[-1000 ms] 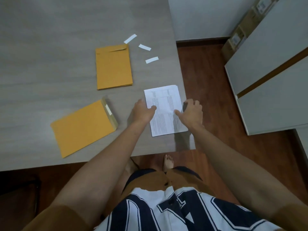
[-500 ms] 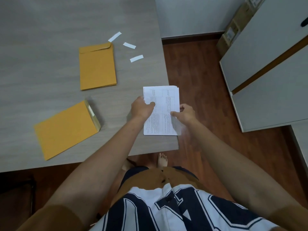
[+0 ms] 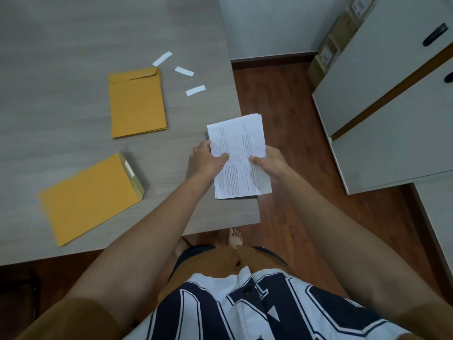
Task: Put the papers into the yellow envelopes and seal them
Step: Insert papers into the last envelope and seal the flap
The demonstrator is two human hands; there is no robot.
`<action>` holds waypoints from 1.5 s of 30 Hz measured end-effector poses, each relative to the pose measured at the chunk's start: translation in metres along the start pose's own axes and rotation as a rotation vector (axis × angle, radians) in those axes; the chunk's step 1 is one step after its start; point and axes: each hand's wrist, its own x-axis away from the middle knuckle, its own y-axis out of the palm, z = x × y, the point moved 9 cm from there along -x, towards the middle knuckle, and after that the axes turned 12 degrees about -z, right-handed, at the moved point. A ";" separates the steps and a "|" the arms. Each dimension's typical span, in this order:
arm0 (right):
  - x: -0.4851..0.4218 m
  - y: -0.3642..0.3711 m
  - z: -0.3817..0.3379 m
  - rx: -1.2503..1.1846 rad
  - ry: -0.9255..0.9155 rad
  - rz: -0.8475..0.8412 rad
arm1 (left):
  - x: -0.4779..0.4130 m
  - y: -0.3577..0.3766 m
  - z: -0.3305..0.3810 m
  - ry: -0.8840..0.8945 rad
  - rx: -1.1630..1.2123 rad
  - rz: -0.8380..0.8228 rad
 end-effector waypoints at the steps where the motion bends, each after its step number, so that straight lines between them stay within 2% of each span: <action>1: -0.001 0.007 -0.010 0.025 -0.025 -0.021 | 0.003 -0.010 -0.002 0.001 0.025 0.016; 7: -0.006 0.050 -0.062 -0.024 -0.161 -0.051 | 0.019 -0.062 -0.002 0.026 0.368 -0.078; 11: -0.010 0.079 -0.092 -0.025 -0.245 -0.078 | 0.023 -0.100 -0.003 0.083 0.462 -0.025; 17: -0.012 0.105 -0.114 -0.028 -0.296 -0.058 | 0.040 -0.135 0.008 0.216 0.422 0.056; 20: -0.014 0.110 -0.109 -0.050 -0.282 -0.036 | 0.045 -0.140 0.009 0.255 0.387 0.037; 28: -0.013 0.125 -0.066 0.003 -0.195 -0.043 | 0.047 -0.121 -0.029 0.179 0.297 0.017; 35: -0.011 0.123 -0.075 -0.002 -0.210 -0.021 | 0.048 -0.121 -0.027 0.181 0.379 0.027; 39: -0.013 0.124 -0.082 0.031 -0.222 -0.008 | 0.045 -0.128 -0.036 0.154 0.508 0.048; 42: -0.016 0.129 -0.079 -0.017 -0.166 0.008 | 0.045 -0.144 -0.051 0.148 0.739 0.086; 45: -0.016 0.159 -0.076 -0.259 -0.089 -0.151 | 0.051 -0.159 -0.063 0.155 0.993 0.120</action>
